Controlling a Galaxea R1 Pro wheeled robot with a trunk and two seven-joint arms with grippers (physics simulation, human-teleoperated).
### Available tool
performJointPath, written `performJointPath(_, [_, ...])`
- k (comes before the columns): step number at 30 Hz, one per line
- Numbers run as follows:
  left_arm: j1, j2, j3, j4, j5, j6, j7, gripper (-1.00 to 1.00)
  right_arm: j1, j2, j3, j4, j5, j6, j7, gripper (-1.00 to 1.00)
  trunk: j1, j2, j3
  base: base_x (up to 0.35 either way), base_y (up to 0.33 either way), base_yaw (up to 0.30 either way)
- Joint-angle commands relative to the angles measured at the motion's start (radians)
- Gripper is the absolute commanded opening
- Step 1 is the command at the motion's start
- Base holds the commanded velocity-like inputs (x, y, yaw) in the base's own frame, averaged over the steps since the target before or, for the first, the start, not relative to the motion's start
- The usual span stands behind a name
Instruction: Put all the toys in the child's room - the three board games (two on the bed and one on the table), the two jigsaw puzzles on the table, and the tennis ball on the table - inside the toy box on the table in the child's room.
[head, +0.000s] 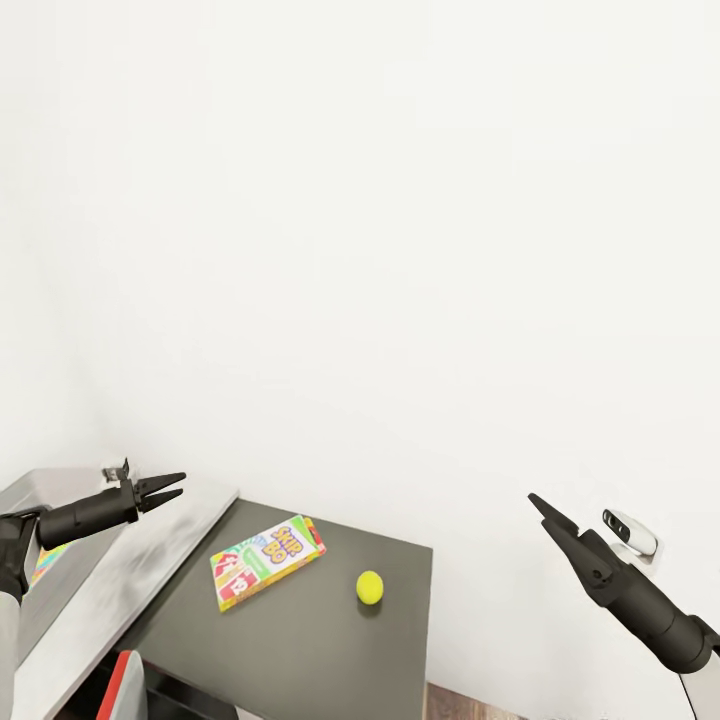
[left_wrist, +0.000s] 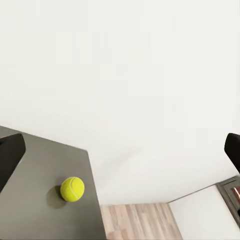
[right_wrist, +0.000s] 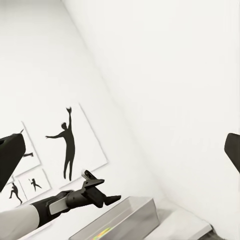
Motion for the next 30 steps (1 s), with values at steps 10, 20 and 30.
performJointPath(10, [-0.001,-0.001,0.004,-0.001,-0.01,0.011,-0.008,1.0,-0.001,0.0,0.0,0.001,-0.004,0.01,0.002,1.0,0.0,-0.001,0.015,-0.004,0.002,-0.174])
performJointPath(20, [-0.001,-0.001,0.004,-0.001,-0.01,0.011,-0.008,1.0,-0.001,0.0,0.0,0.001,-0.004,0.01,0.002,1.0,0.0,-0.001,0.029,-0.073,-0.015,-0.17])
performJointPath(30, [-0.001,-0.002,0.004,-0.001,-0.01,0.011,-0.008,1.0,-0.001,0.001,-0.005,0.0,-0.003,0.006,-0.001,1.0,0.0,-0.001,0.033,-0.065,-0.083,-0.045])
